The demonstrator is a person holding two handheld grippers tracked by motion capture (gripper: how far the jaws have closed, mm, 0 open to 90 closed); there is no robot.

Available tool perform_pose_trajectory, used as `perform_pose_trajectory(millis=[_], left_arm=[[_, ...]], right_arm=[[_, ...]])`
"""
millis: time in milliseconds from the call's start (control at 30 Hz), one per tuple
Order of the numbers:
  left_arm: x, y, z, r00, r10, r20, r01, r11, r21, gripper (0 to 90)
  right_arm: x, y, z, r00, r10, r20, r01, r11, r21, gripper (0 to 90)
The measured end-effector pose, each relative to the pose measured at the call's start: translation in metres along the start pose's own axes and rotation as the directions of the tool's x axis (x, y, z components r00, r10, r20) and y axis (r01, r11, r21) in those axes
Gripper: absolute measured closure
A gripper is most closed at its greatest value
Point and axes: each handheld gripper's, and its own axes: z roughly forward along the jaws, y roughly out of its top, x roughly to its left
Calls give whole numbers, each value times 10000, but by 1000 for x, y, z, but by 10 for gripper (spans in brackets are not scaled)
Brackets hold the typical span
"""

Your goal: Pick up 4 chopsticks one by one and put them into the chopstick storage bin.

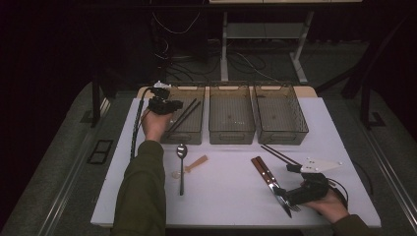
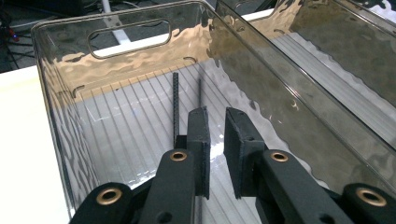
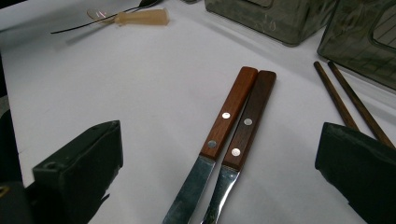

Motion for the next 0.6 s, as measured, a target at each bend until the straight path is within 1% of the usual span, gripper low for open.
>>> perform_pose_trajectory(millis=[133,267,333,467,533,567,600], left_arm=[[-2,1,-2,9998,182,30,-182,9998,-66,752],[-6,5,-8,9991,269,316,-258,9991,-334,711],[-9,6,-11,9985,328,427,-313,9989,-335,684],[-14,6,-17,9951,719,683,-708,9973,-183,640],[-17,5,-21,9937,762,816,-742,9969,-270,623],[-18,4,-23,9921,860,916,-831,9959,-344,611],[-19,4,-25,9920,822,960,-791,9962,-357,597]], right_arm=[[0,0,0,10000,-12,2,12,10000,-8,11],[0,0,0,10000,26,6,-26,10000,10,10],[0,0,0,10000,35,3,-35,10000,14,11],[0,0,0,10000,28,24,-28,10000,16,11],[0,0,0,10000,5,37,-5,10000,-3,11],[0,0,0,10000,2,38,-2,10000,-2,11],[0,0,0,10000,12,37,-12,10000,-2,11]])
